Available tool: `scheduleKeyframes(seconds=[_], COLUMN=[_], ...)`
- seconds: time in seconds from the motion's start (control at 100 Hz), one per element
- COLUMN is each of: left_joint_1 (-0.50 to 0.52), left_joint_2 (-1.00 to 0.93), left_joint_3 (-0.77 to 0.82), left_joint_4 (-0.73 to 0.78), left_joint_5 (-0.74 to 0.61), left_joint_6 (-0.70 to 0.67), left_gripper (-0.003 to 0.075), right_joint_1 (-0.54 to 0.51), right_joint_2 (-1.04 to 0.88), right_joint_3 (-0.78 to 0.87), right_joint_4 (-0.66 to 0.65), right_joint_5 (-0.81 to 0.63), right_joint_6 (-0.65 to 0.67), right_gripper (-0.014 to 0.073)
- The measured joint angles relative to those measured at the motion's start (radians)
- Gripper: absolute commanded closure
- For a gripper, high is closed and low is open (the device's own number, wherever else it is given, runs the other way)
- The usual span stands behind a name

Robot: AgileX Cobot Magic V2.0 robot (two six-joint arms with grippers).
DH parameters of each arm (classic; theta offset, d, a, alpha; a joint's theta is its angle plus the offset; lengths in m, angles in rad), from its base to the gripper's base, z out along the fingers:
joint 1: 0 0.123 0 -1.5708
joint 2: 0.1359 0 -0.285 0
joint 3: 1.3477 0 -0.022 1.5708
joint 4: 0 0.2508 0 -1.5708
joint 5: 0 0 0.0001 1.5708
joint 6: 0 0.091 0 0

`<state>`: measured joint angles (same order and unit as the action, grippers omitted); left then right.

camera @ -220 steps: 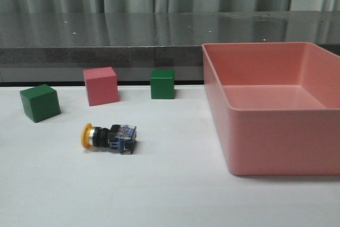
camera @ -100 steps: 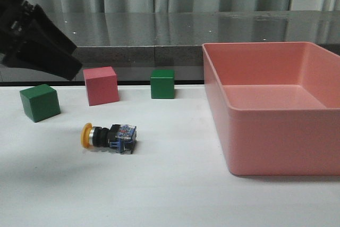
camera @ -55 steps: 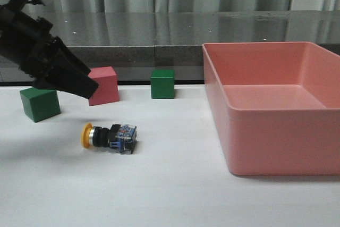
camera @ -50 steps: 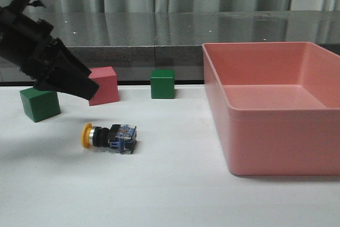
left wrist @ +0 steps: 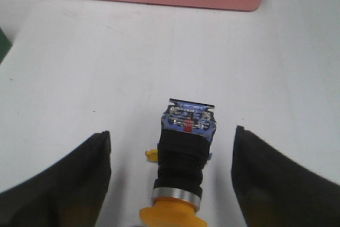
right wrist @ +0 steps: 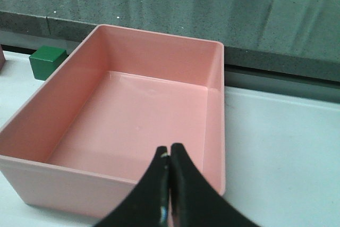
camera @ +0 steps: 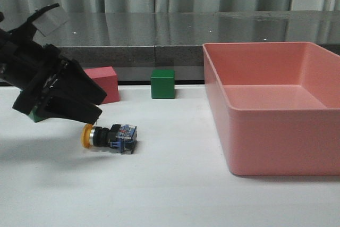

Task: Place and stand button with both arms
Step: 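Move the left gripper down over the lying button and grasp it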

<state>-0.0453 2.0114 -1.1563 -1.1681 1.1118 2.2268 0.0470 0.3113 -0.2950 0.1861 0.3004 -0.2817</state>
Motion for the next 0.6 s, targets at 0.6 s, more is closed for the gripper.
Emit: scheduleKeyframes(seconds=[0.6], left_joint_1=[0.003], left_joint_2=[0.145], left_joint_3=[-0.008], left_joint_4=[-0.004], left_joint_5=[-0.026], left_joint_6=[0.019], left_gripper=[0.0384], right_joint_1=[0.000], right_joint_2=[0.000], right_joint_3=[0.000], right_joint_4=[0.000], right_joint_5=[-0.002], right_joint_6=[0.000], right_gripper=[0.0670])
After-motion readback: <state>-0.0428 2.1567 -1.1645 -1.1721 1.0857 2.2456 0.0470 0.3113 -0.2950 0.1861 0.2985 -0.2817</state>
